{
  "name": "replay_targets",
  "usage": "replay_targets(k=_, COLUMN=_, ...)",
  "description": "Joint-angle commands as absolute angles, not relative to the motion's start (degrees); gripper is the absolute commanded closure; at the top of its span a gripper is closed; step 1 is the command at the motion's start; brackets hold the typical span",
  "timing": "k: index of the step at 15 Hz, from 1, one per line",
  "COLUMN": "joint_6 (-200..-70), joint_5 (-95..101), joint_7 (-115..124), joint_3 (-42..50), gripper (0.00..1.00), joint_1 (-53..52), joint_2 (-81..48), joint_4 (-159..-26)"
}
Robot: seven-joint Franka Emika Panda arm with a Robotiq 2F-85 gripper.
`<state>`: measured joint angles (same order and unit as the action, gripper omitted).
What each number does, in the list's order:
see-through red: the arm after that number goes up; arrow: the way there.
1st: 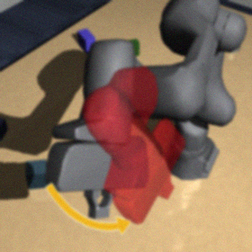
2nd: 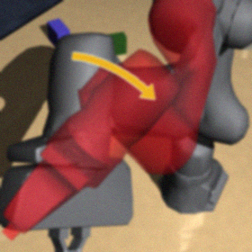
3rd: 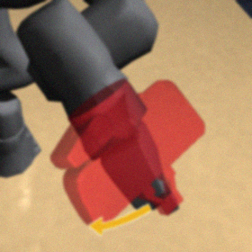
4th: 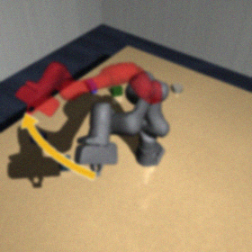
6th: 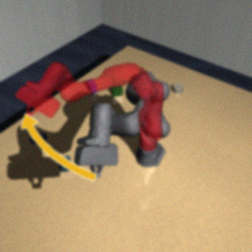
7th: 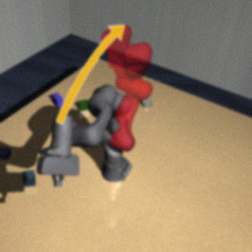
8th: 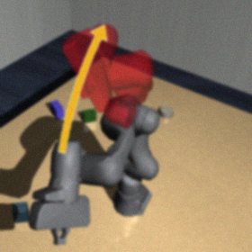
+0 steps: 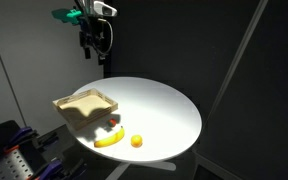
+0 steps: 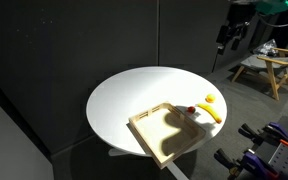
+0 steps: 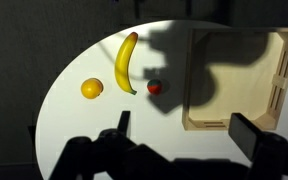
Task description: Put the red fruit in the crate
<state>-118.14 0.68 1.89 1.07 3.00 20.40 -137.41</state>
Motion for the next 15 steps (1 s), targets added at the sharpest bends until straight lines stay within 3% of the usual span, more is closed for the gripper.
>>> replay_targets(k=1, joint_6=-122.0, joint_5=1.8, joint_7=0.2, joint_3=2.4, gripper=0.00, joint_1=3.6, joint_2=18.2, joint_4=-137.8)
replay_targets(k=15, joint_6=-128.0, joint_5=1.8, joint_7=-1.8, joint_3=4.5, gripper=0.00, joint_1=4.1, joint_2=13.2, joint_4=-140.8)
